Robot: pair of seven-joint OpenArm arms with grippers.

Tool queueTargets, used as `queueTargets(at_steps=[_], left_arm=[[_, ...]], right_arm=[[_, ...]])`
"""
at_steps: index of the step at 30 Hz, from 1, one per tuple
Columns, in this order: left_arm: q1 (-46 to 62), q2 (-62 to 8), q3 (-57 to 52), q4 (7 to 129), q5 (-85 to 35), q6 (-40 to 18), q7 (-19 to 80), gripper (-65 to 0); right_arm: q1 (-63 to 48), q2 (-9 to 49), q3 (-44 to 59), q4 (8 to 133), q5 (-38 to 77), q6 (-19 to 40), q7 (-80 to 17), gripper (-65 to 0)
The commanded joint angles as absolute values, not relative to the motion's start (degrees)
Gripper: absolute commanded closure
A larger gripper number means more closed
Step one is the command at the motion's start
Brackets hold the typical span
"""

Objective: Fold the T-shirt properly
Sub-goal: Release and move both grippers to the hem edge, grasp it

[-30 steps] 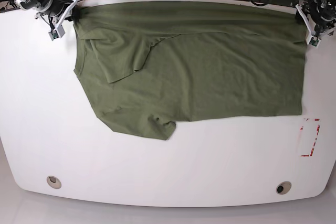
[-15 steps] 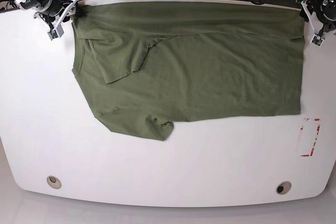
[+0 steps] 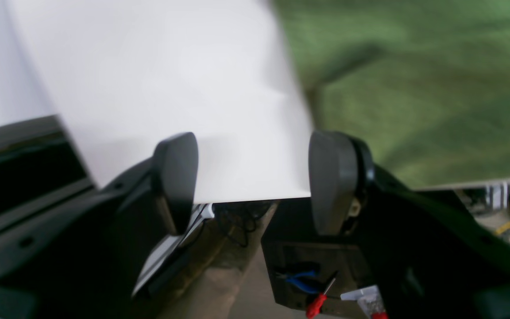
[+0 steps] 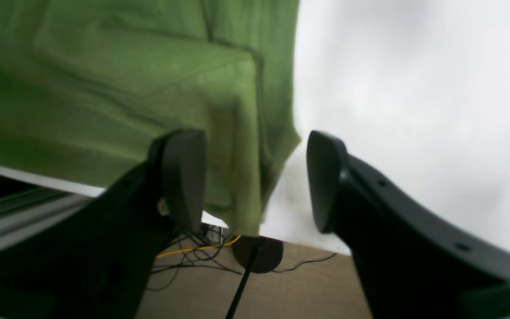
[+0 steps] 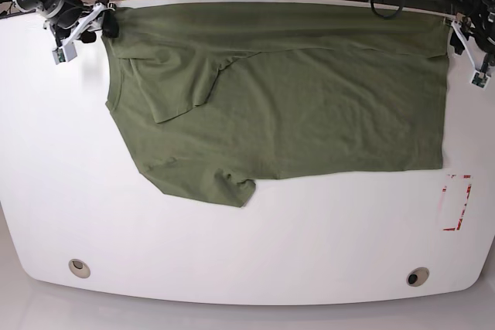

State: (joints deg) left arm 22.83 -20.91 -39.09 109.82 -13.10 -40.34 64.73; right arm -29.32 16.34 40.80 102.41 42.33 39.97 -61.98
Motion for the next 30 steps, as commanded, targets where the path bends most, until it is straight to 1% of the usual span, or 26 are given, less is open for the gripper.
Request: queueTargets(at_steps=[1, 6, 10, 13, 16, 22, 26, 30], left_arm=[[20.62, -21.67, -39.6, 110.81, -13.14, -40.0, 63.78, -36.5], [15.43, -21.49, -39.69, 110.37, -12.97, -40.0, 63.52, -36.5], [12.79, -19.65, -39.6, 110.37, -13.05, -40.0, 63.43, -36.5], [8.57, -18.95, -39.34, 110.37, -12.7, -40.0, 63.43, -36.5], [5.76, -17.54, -39.25, 110.37, -12.7, -40.0, 63.43, -36.5], [-0.22, -15.34, -37.93, 110.29, -12.62, -40.0, 63.43, -36.5], [-2.15, -15.25, -34.42, 110.29, -12.62, -40.0, 63.25, -36.5], [-3.21, -15.16, -31.43, 108.97, -12.7, -39.87, 59.12, -36.7]], right_arm=[[-27.82, 17.45, 41.54, 103.34, 44.26, 40.0, -61.23, -34.4], [-22.9, 17.45, 41.36, 103.16, 42.77, 40.0, -62.99, -34.4], [-17.98, 17.1, 41.27, 103.08, 41.1, 40.0, -66.24, -34.2], [-13.14, 17.01, 41.19, 102.9, 38.64, 40.0, -68.0, -34.2], [-8.84, 16.92, 40.4, 102.9, 35.38, 40.0, -69.05, -34.2], [0.57, 16.92, 34.86, 102.73, 26.51, 40.0, -70.02, -34.2], [5.49, 16.92, 31.34, 98.95, 23.25, 40.0, -70.02, -34.2], [10.95, 17.01, 30.02, 92.09, 22.29, 40.0, -69.67, -34.2]])
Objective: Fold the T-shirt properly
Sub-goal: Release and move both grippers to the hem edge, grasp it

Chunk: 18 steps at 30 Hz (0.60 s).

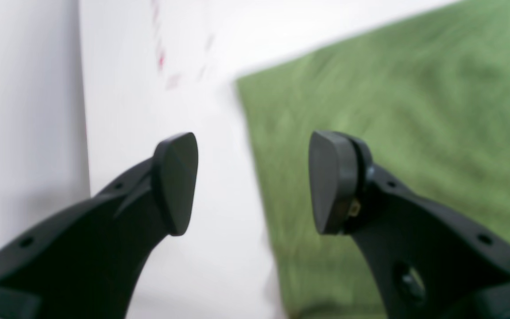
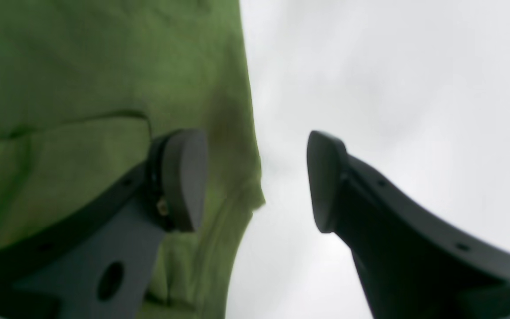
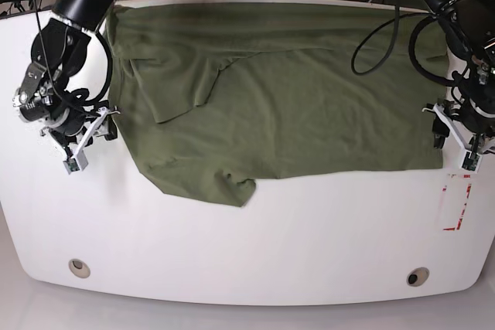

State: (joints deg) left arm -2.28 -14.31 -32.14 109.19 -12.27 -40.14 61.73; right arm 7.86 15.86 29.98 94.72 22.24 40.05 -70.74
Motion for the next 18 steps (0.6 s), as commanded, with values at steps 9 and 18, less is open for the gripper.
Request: queueTargets(at_steps=[9, 18], left_arm=[[-6.02, -15.16, -29.76, 96.31, -12.7, -35.3, 50.77, -36.7], [-9.45, -17.98, -30.02, 83.3, -9.27, -35.3, 42.77, -36.7]], right_arm=[[21.93, 17.54, 27.12, 73.63, 22.11, 40.0, -63.52, -34.2], [29.41, 18.95, 19.82, 56.13, 22.11, 40.0, -51.82, -34.1]])
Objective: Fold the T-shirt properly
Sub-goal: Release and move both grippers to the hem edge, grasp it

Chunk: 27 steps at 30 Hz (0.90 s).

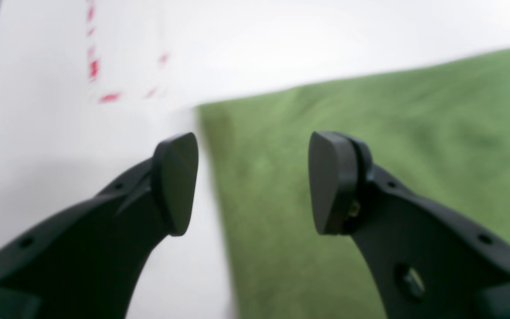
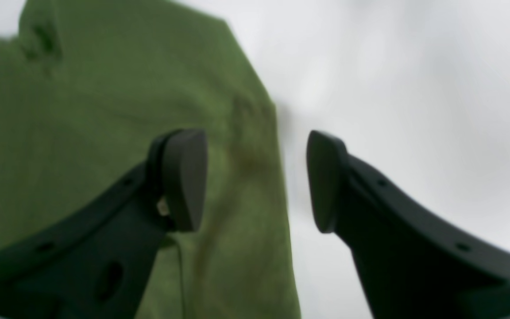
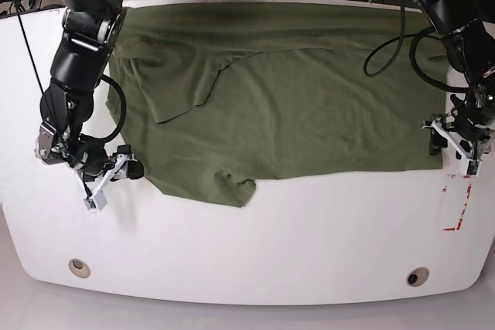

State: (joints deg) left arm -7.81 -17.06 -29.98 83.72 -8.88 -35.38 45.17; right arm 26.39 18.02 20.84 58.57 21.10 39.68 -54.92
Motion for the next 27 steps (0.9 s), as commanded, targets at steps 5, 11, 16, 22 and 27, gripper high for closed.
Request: queueTargets(at_steps=[5, 11, 16, 22, 27], left_arm=[[-10.51, -20.0, -30.11, 79.6, -7.6, -35.56, 40.57, -36.7], [-11.82, -20.7, -30.2, 78.02, -7.43, -35.56, 39.69, -36.7], [-12.09, -21.23, -30.2, 77.85, -7.43, -35.56, 39.69, -36.7], [-12.18, -21.23, -30.11, 77.85, -7.34, -35.3, 39.69, -37.1], [-14.11, -21.23, -30.02, 77.58, -7.16, -34.86, 39.69, -37.4]], right_arm=[[32.48, 20.0, 16.22, 47.08, 22.11, 40.0, -45.23, -34.1], [34.77, 20.26, 9.8, 39.78, 22.11, 40.0, -38.37, -34.1], [34.59, 19.82, 8.22, 38.37, 22.11, 40.0, -36.88, -34.1], [34.42, 18.15, 7.08, 38.29, 22.11, 40.0, -36.97, -26.6], [34.42, 18.15, 7.08, 38.29, 22.11, 40.0, -36.88, -14.6]])
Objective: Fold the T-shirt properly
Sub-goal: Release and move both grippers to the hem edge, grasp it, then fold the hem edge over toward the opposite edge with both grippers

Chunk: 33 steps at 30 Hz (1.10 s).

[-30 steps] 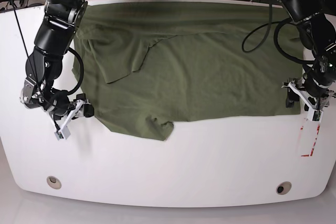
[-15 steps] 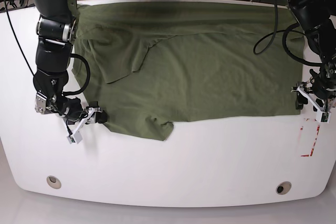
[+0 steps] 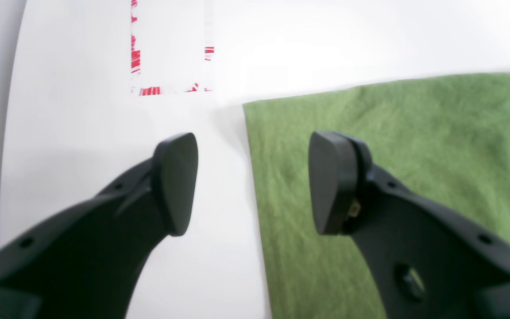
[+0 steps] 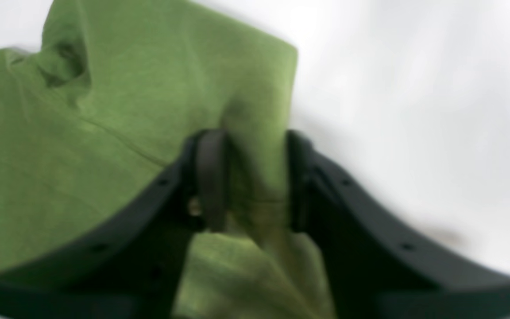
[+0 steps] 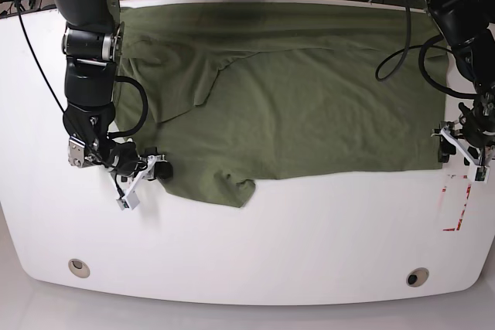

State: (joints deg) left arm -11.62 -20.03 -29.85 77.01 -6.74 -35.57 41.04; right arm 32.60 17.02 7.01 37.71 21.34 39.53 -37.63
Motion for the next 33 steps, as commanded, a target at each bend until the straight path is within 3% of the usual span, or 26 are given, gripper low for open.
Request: queueTargets(at_steps=[1, 6, 8, 19, 33], left_arm=[[-14.55, -21.23, -30.11, 76.97, -7.08, -34.24, 39.69, -37.9], [-19.47, -21.23, -30.11, 67.82, -4.88, -25.1, 39.34, -51.9], [-20.97, -21.32, -29.93, 64.4, -4.79, -23.08, 37.76, -54.4], [-26.33, -21.41, -26.59, 48.31, -4.7, -22.99, 30.29, -55.3], [-26.24, -20.88, -22.55, 46.11, -4.97, -25.01, 29.85, -54.7]], right_arm=[[34.33, 18.15, 7.08, 38.29, 22.11, 40.0, -36.88, -13.0], [34.33, 18.15, 7.08, 38.29, 22.11, 40.0, -36.62, -3.6], [34.33, 18.33, 7.08, 38.29, 22.11, 40.0, -36.62, 0.0], [34.33, 18.51, 7.08, 38.55, 22.11, 40.0, -36.79, 0.0], [34.33, 18.51, 7.43, 38.64, 22.11, 40.0, -36.88, 0.0]])
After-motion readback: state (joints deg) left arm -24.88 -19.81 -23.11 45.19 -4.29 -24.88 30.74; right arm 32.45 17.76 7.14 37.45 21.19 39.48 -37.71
